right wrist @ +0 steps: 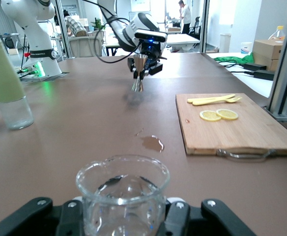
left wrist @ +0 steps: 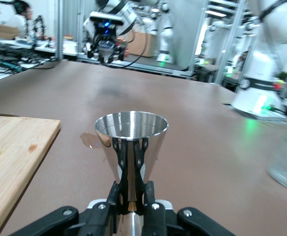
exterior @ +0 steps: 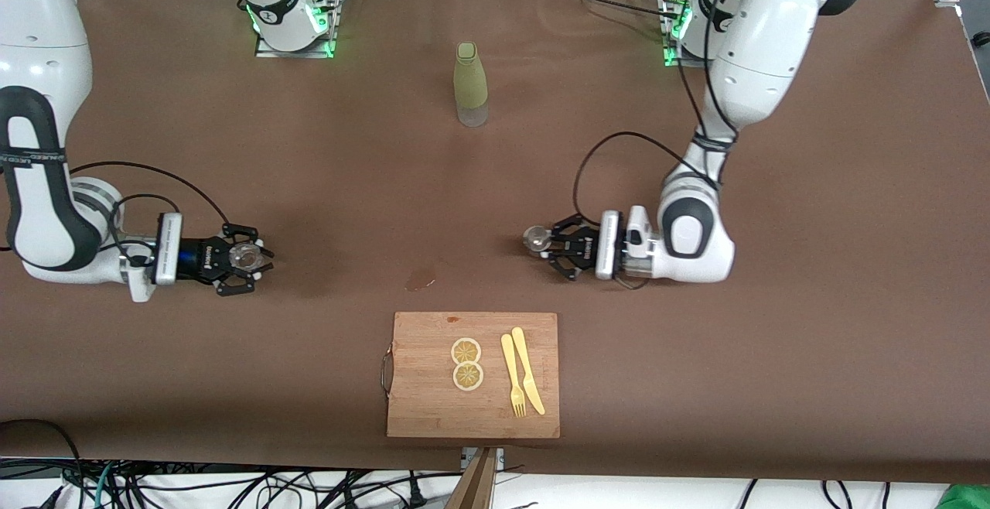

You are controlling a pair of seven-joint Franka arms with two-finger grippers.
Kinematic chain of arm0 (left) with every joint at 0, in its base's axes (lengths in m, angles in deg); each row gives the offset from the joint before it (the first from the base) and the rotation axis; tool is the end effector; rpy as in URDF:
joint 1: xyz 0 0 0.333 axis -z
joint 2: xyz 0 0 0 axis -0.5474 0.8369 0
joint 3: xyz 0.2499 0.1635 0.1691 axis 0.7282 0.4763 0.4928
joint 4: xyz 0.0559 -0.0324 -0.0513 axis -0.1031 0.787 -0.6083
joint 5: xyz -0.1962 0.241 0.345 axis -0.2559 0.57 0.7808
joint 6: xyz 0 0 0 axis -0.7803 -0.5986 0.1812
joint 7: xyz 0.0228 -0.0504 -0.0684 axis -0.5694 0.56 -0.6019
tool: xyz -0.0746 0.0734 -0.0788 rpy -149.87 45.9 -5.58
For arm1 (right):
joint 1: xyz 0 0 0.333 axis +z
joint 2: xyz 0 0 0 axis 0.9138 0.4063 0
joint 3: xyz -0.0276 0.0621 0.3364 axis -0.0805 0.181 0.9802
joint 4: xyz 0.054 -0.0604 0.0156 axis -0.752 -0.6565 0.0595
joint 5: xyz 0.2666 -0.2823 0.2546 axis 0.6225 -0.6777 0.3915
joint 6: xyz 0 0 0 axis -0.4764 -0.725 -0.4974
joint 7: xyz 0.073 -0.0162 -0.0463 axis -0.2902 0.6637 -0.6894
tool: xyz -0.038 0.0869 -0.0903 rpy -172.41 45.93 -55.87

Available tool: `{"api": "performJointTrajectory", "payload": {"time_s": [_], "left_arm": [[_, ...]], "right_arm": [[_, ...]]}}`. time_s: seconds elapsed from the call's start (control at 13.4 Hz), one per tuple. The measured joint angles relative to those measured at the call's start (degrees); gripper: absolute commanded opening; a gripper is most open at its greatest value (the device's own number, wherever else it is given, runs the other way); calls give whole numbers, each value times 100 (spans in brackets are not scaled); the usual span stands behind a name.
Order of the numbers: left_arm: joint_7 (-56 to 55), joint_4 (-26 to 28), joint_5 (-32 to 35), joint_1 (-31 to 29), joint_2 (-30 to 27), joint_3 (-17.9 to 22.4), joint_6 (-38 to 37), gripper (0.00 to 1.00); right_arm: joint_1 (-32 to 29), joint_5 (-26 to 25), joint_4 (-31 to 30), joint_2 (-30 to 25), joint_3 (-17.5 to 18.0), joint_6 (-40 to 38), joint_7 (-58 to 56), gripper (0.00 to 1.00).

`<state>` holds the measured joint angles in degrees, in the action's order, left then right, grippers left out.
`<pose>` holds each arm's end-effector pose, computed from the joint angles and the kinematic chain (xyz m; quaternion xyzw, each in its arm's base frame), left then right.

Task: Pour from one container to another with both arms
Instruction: 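Draw the right gripper back with the beaker while the left gripper withdraws the jigger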

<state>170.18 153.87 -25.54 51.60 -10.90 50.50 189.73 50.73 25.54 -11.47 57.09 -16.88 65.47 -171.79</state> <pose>0.6796 -0.2715 0.0890 0.5509 -0.5730 0.3444 0.4996 0.7122 -0.0700 0.1431 -0.5667 -0.5913 -0.3797 0.4301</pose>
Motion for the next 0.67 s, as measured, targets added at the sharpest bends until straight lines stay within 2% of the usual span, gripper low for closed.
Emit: {"api": "performJointTrajectory", "payload": {"time_s": [0.3, 0.67], "left_arm": [[802, 41, 895, -239, -5, 963, -1532, 0], [2027, 172, 1424, -388, 258, 1732, -2816, 0]], "right_arm": [[-196, 19, -30, 271, -346, -310, -686, 25], [-214, 270, -53, 755, -369, -285, -1289, 28]]}}
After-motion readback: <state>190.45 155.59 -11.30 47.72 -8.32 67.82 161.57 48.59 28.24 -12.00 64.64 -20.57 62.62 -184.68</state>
